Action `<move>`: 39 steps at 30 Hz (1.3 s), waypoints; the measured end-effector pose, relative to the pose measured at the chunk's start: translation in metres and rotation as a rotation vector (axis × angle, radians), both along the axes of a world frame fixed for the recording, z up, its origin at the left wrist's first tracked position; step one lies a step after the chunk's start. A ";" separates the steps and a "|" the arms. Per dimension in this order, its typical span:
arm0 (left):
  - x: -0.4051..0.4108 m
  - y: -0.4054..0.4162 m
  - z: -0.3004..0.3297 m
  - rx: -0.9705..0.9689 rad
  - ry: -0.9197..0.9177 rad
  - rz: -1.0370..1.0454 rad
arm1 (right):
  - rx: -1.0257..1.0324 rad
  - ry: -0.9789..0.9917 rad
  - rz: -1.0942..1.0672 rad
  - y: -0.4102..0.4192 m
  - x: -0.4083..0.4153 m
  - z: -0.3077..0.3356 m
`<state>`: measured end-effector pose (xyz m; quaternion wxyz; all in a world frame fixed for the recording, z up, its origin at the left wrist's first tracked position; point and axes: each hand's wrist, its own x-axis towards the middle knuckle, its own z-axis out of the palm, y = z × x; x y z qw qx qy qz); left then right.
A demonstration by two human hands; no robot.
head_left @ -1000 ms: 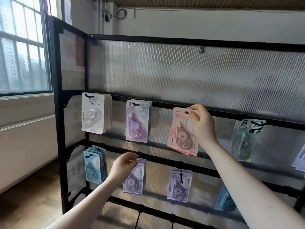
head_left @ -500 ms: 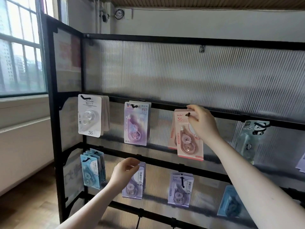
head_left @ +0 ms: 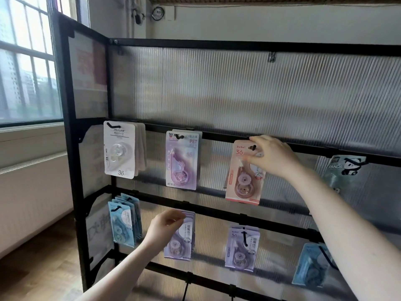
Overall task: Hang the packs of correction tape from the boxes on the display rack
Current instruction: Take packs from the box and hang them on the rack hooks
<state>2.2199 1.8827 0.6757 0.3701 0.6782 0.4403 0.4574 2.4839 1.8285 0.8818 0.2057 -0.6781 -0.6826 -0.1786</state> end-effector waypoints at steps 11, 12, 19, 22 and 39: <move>-0.001 -0.001 0.000 0.014 -0.016 -0.010 | 0.036 0.028 -0.038 0.000 0.001 -0.007; -0.002 -0.001 0.000 0.016 -0.019 -0.010 | 0.055 0.042 -0.026 -0.001 0.001 -0.009; -0.002 0.000 -0.003 0.018 -0.034 -0.020 | 0.174 0.075 -0.007 0.001 0.002 -0.017; -0.002 -0.001 -0.003 0.024 -0.046 -0.023 | 0.269 0.104 -0.004 -0.001 0.001 -0.023; -0.011 -0.026 0.002 0.108 0.017 -0.066 | 0.224 0.171 -0.270 -0.066 -0.015 -0.092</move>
